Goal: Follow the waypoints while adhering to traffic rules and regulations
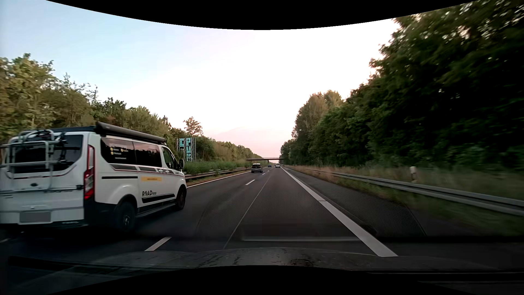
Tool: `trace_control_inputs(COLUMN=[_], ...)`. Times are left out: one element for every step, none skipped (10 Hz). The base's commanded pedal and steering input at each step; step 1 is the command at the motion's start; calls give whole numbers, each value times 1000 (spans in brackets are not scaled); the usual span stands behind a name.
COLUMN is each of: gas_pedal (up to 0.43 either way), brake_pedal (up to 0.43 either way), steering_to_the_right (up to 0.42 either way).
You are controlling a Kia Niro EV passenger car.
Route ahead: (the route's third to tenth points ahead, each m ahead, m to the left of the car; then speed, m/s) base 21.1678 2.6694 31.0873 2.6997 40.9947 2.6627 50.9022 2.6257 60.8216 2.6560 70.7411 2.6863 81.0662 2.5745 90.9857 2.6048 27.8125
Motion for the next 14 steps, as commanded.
trace_control_inputs(gas_pedal=[287,287,287,287,287,287,287,287,287,287,287,287,287,287], brake_pedal=[0,0,0,0,0,0,0,0,0,0,0,0,0,0], steering_to_the_right=[-5,-5,-5,-5,-5,-5,-5,-5,-5,-5,-5,-5,-5,-5])
